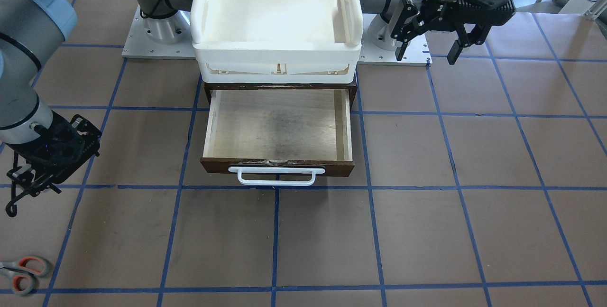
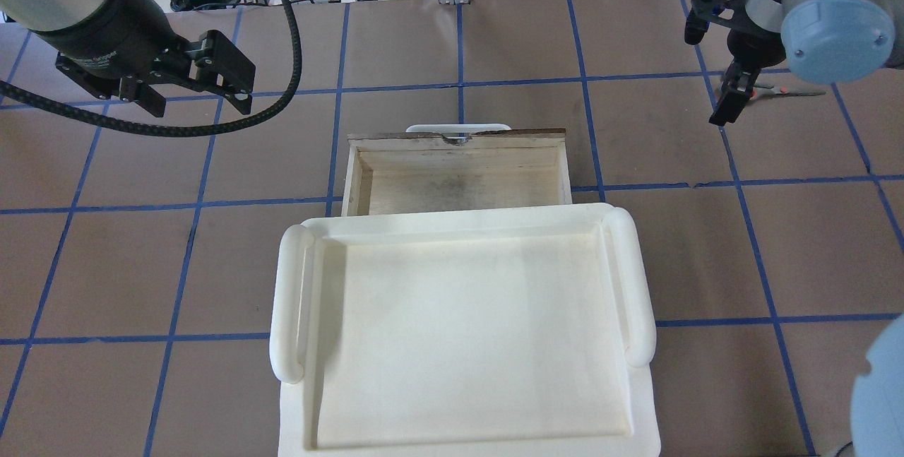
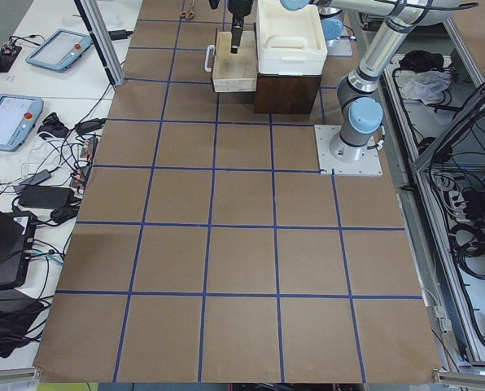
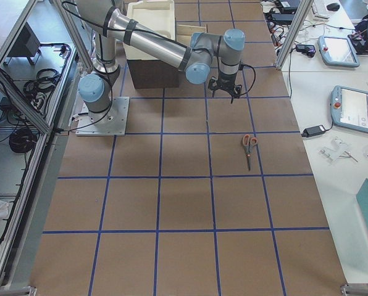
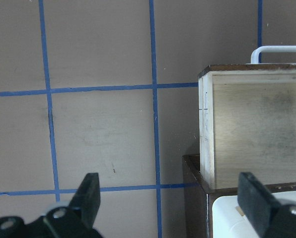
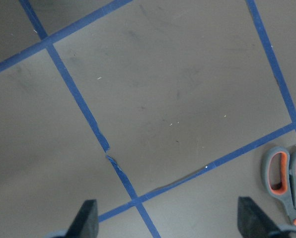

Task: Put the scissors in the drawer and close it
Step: 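Move the right gripper outward and down toward the grey-orange scissors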

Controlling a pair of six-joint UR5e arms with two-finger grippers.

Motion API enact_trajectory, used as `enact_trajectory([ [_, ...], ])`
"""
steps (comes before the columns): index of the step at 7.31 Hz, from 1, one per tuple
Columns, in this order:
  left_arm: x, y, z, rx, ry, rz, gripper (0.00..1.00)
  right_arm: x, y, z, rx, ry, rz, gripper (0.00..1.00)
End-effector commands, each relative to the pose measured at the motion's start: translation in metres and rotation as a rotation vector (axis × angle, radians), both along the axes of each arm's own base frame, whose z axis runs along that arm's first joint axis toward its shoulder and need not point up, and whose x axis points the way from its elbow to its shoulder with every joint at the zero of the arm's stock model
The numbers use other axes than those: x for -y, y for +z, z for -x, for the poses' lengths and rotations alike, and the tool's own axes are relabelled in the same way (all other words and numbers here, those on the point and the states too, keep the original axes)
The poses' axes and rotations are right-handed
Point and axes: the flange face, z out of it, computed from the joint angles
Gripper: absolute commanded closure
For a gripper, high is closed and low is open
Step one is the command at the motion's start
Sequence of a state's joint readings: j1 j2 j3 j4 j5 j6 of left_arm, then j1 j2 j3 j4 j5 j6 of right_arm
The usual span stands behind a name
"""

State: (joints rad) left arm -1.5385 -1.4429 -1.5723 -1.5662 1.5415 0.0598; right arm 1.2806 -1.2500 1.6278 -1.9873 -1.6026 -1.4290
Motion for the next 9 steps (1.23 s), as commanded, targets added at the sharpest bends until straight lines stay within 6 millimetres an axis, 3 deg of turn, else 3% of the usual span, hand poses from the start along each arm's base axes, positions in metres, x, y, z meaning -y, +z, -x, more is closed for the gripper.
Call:
enact_trajectory([
  [1,0.0,0.0,0.0,0.0,0.0,-0.001,0.0,0.011,-0.023,0.057,0.035,0.112,0.005,0.03],
  [4,0.0,0.0,0.0,0.0,0.0,0.001,0.0,0.045,-0.063,0.119,-0.03,0.285,0.09,0.04],
  [5,0.0,0.0,0.0,0.0,0.0,0.001,0.0,0.055,-0.062,0.132,-0.043,0.304,0.1,0.04],
  [7,0.0,0.0,0.0,0.0,0.0,-0.001,0.0,0.068,-0.08,0.16,-0.045,0.327,0.089,0.02],
  [9,0.001,-0.001,0.0,0.0,0.0,-0.002,0.0,0.074,-0.101,0.167,-0.041,0.316,0.064,0.02],
])
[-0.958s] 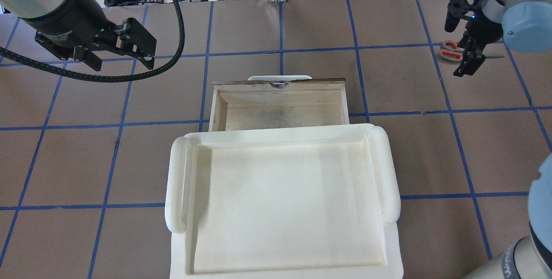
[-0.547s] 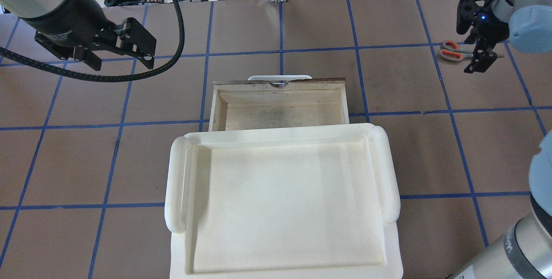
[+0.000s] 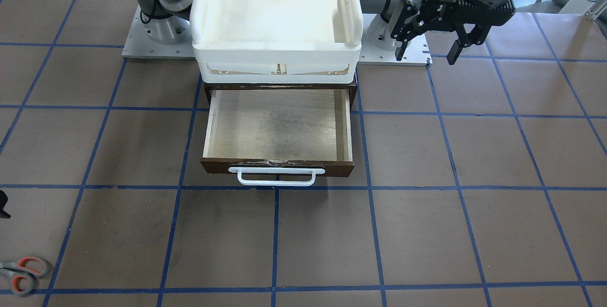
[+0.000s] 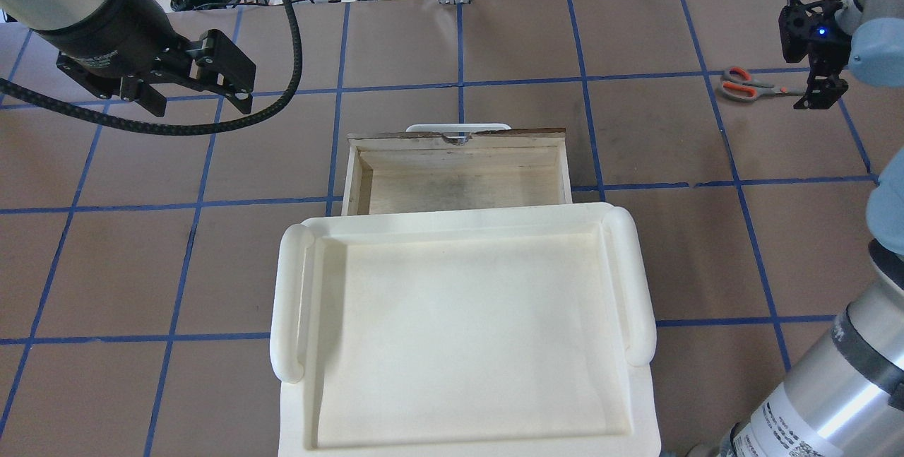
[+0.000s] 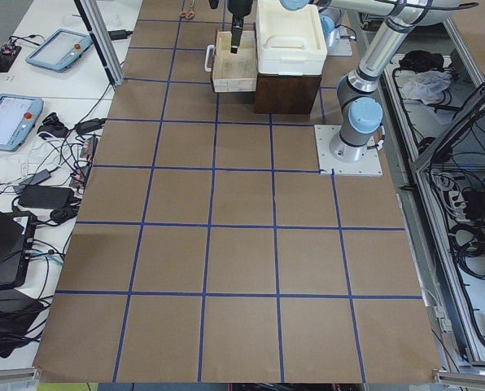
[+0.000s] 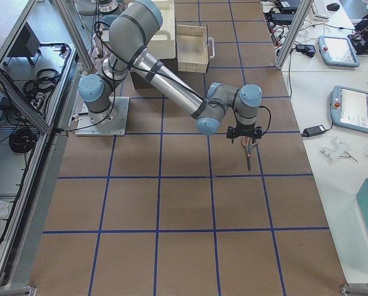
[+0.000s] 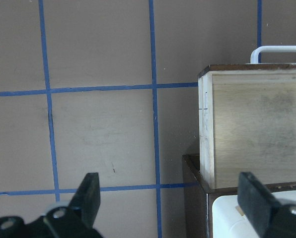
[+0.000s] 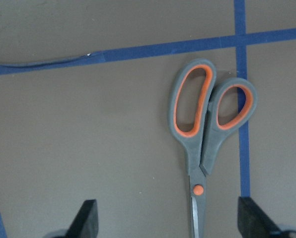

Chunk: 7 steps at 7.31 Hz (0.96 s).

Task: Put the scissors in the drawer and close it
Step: 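Move the right gripper outward and down toward the grey-orange scissors, then lower the right gripper onto the scissors and close it on them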

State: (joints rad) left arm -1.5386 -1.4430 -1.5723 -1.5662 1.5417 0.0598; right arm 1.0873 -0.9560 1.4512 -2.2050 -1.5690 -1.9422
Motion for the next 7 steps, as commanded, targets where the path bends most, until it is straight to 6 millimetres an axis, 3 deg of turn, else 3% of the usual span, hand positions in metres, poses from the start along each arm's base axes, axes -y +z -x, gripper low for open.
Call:
enact_trajectory([
  [1,0.001,-0.001,0.0,0.0,0.0,-0.002,0.0,0.005,-0.025,0.006,0.01,0.001,-0.027,0.04],
  [2,0.0,0.0,0.0,0.0,0.0,0.001,0.0,0.008,-0.029,0.008,0.002,0.042,-0.021,0.21],
  [3,0.001,-0.001,0.0,0.0,0.0,-0.002,0.0,0.015,-0.039,0.011,-0.005,0.08,-0.018,0.18],
  [4,-0.001,0.001,0.0,0.0,0.0,0.003,0.0,0.023,-0.05,0.015,-0.002,0.084,-0.019,0.08],
  [7,0.001,-0.004,-0.001,0.007,-0.001,-0.013,0.0,0.027,-0.062,0.017,0.006,0.083,-0.029,0.05],
])
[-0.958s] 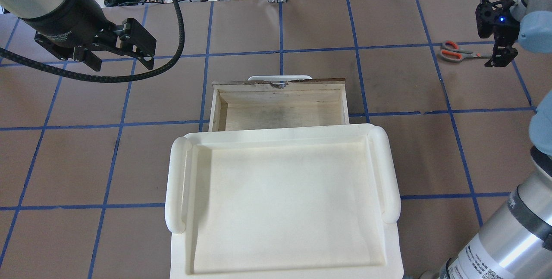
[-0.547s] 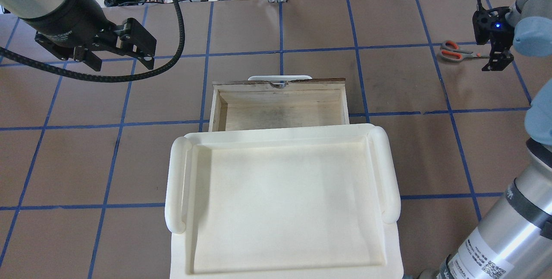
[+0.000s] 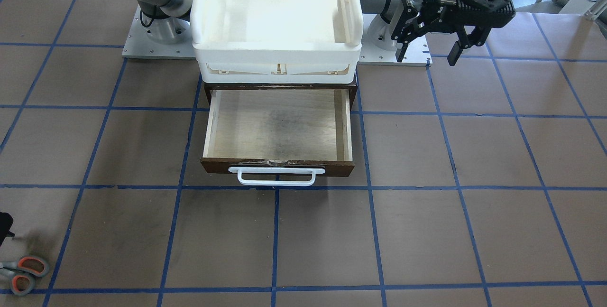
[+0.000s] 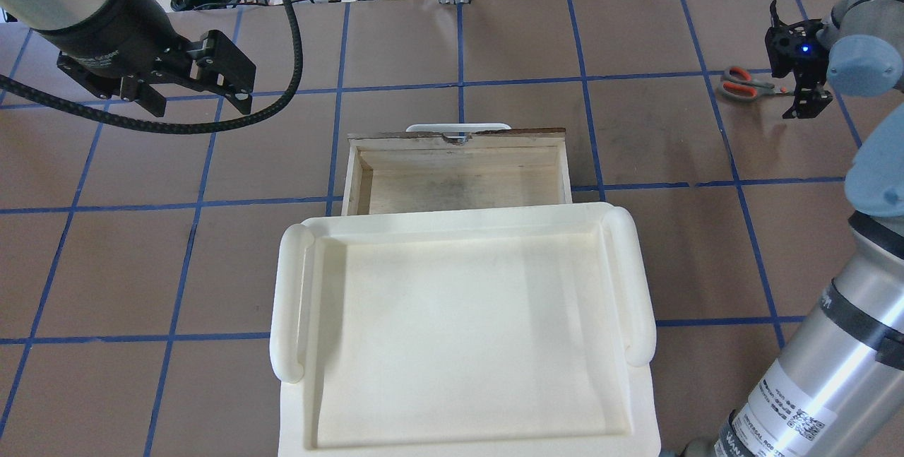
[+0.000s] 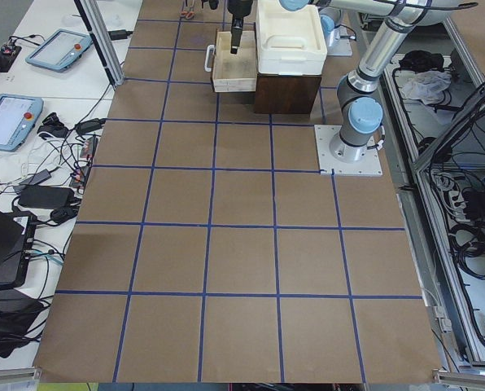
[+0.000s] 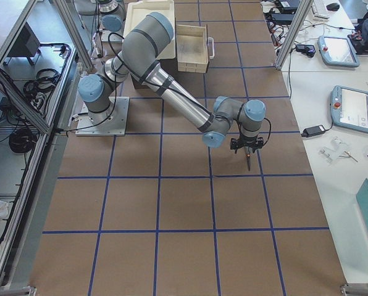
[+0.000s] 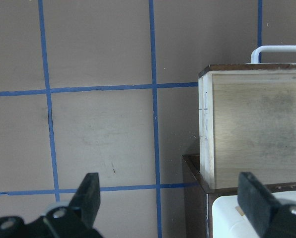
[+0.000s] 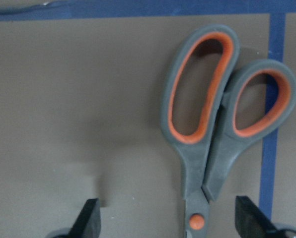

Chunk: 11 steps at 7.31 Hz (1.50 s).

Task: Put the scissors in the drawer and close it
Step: 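Lower the right gripper onto the scissors and close it on them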

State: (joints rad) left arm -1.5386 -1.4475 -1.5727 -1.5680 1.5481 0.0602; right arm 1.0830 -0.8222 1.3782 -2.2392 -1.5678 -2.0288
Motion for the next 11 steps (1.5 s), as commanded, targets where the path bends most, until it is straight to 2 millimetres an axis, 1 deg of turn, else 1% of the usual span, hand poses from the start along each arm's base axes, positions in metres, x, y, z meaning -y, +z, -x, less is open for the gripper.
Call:
enact_trajectory([
  [1,0.0,-0.001,0.001,-0.006,-0.002,-0.001,0.0,0.001,-0.006,0.0,0.009,0.0,-0.003,0.07],
  [2,-0.004,0.002,0.001,-0.006,-0.002,0.002,0.0,0.001,-0.013,0.0,0.013,0.0,-0.011,0.13],
  [3,-0.002,0.0,0.001,-0.005,-0.002,0.002,0.0,0.003,-0.012,0.001,0.012,-0.002,-0.008,0.19],
  [4,-0.002,-0.001,0.001,-0.005,0.0,-0.003,0.0,0.003,-0.012,0.001,0.013,0.0,-0.008,0.48],
  [5,-0.002,0.0,0.001,-0.005,-0.002,-0.001,0.0,0.004,-0.003,0.0,0.008,0.002,0.005,0.92],
  [6,-0.002,0.0,0.0,-0.003,-0.002,-0.001,0.0,0.006,0.006,-0.001,0.017,0.008,0.022,1.0],
  [7,-0.003,-0.001,0.0,-0.002,-0.001,-0.004,0.0,0.007,0.023,-0.007,0.018,0.027,0.047,1.0],
  [8,-0.003,-0.001,0.0,-0.001,0.0,-0.004,0.0,0.006,0.035,-0.009,0.014,0.032,0.054,1.0],
  [10,0.0,-0.003,0.0,0.0,-0.001,-0.008,0.0,0.006,0.047,-0.015,0.036,0.067,0.079,1.0],
  [11,0.001,-0.004,0.0,-0.002,-0.001,-0.006,0.0,0.005,0.043,-0.016,0.034,0.067,0.076,1.0],
])
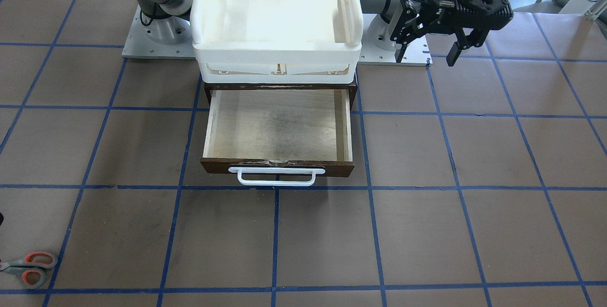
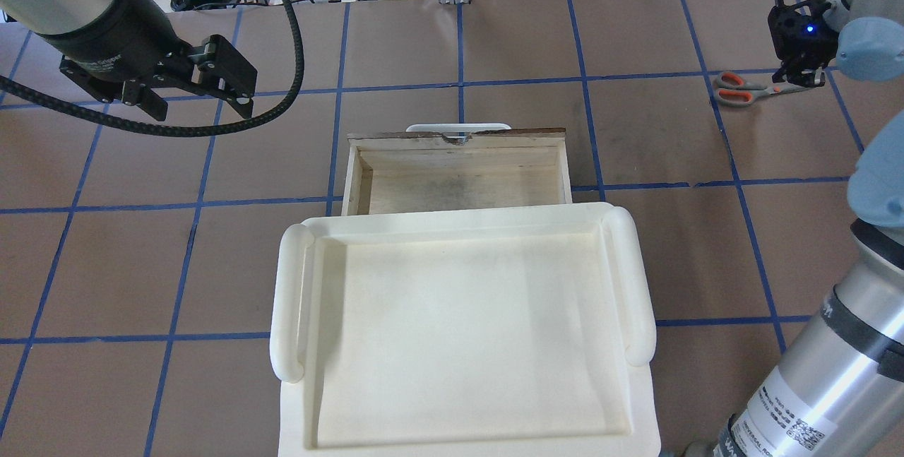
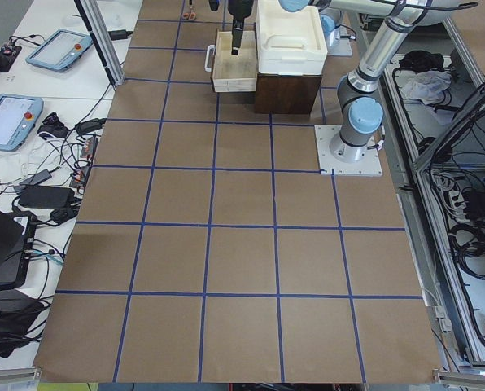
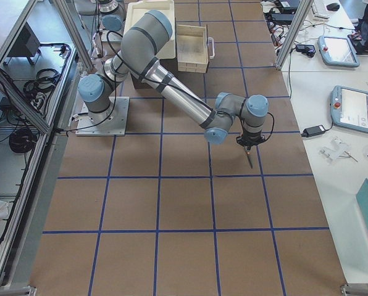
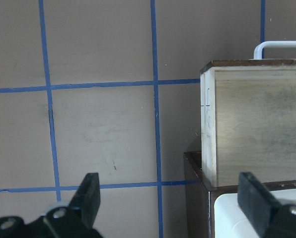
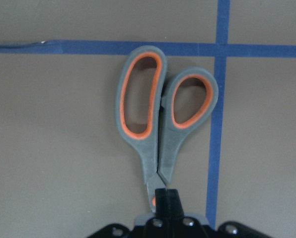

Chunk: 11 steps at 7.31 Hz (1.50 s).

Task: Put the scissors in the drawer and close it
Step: 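Lower the right gripper onto the scissors and close it on them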

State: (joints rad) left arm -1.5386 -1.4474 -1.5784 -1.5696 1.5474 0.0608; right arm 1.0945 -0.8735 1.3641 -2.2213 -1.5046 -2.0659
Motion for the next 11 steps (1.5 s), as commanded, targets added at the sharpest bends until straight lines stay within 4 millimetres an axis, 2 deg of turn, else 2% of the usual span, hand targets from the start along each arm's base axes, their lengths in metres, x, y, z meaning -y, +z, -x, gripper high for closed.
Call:
enact_trajectory([
  [1,0.001,-0.001,0.0,0.0,-0.001,0.001,0.0,0.0,-0.002,-0.001,-0.006,0.01,0.011,0.69],
  [2,0.001,-0.001,0.0,-0.001,-0.001,0.001,0.0,0.001,-0.004,-0.002,-0.006,0.052,0.013,0.17],
  [4,-0.001,0.002,0.0,0.002,0.0,0.007,0.0,0.008,-0.017,0.001,-0.025,0.086,0.045,0.0],
  [6,-0.006,0.006,0.0,0.004,0.0,0.012,0.0,0.007,-0.032,0.0,-0.023,0.148,0.023,0.05],
  [7,0.002,-0.001,0.0,0.002,0.0,0.0,0.0,0.007,-0.037,0.0,-0.017,0.156,0.011,0.05],
  [9,-0.006,0.0,-0.001,0.005,0.002,0.003,0.0,0.005,-0.039,-0.001,-0.011,0.144,0.002,0.05],
  [10,-0.002,-0.005,-0.001,0.003,0.001,-0.005,0.0,0.003,-0.042,-0.002,0.004,0.132,-0.02,0.06],
  [11,-0.006,-0.002,-0.001,0.005,0.0,0.001,0.0,0.002,-0.044,-0.002,0.014,0.114,-0.032,0.11],
])
